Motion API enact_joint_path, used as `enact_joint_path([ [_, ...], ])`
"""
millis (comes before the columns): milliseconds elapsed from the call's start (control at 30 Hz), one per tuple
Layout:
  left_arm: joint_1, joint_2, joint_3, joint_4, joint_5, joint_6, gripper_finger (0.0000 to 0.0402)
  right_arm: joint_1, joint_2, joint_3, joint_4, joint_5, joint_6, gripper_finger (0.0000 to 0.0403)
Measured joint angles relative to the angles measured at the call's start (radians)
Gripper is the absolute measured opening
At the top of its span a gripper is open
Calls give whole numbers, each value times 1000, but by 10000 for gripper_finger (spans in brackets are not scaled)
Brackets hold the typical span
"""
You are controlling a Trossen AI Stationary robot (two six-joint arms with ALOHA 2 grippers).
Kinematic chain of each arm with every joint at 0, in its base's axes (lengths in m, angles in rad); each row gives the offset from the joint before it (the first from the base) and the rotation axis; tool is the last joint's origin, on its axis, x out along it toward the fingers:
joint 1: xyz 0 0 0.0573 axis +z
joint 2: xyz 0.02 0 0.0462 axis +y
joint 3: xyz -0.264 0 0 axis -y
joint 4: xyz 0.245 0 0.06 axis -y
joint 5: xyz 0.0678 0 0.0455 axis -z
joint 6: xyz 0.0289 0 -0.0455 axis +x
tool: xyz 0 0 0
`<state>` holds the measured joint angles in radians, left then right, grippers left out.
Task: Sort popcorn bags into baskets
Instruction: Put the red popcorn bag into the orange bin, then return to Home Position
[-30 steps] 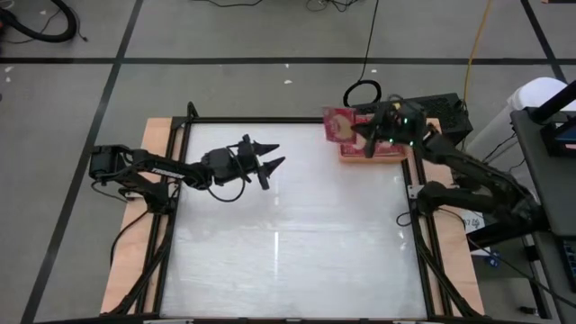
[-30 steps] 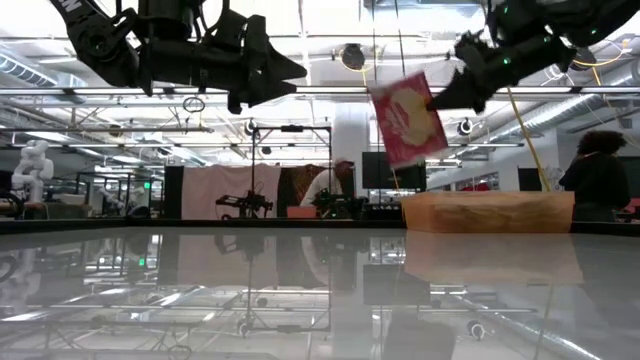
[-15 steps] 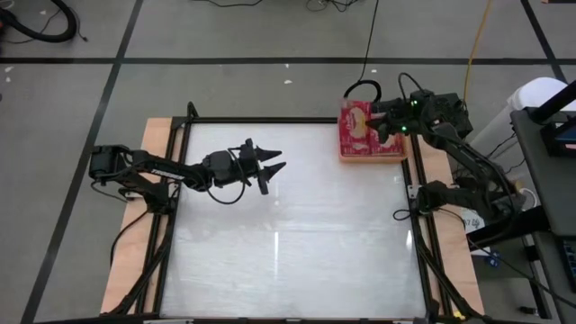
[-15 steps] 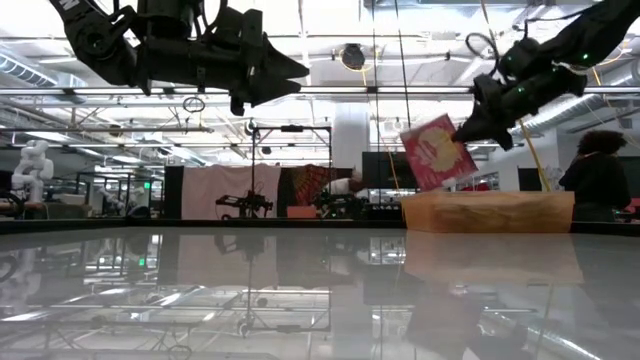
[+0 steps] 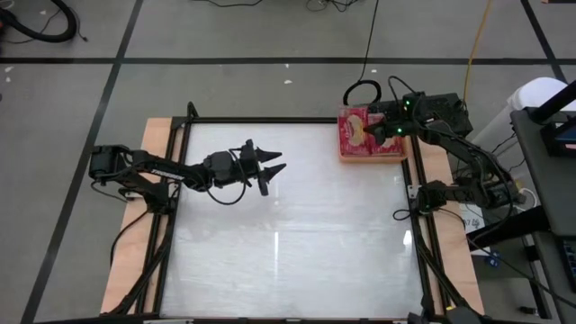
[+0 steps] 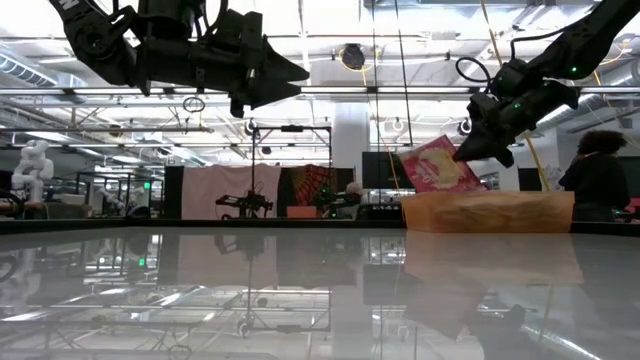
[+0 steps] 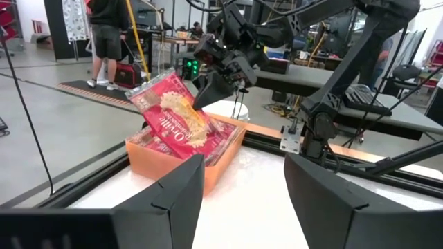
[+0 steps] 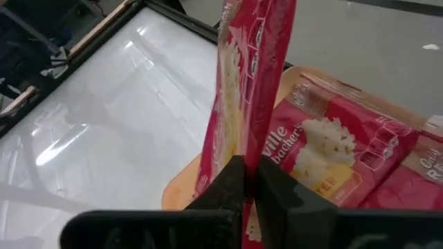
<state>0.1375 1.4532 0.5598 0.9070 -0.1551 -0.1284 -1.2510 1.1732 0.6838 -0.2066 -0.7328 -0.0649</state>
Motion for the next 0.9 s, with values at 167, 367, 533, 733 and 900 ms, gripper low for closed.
enact_joint_path([
  [167, 0, 0, 0, 0, 0, 0, 202, 0, 0, 0, -10, 112, -13, 26],
  [367, 0, 0, 0, 0, 0, 0, 192, 9, 0, 0, -7, 215, -55, 82],
  [533, 0, 0, 0, 13, 0, 0, 191, 37, 0, 0, 9, 216, -72, 124],
  [733, 0, 0, 0, 16, 0, -10, 191, 82, -1, 0, 3, 390, -82, 139],
  [900, -1, 0, 0, 42, -1, 4, 191, 121, -15, 0, 15, 379, -94, 139],
])
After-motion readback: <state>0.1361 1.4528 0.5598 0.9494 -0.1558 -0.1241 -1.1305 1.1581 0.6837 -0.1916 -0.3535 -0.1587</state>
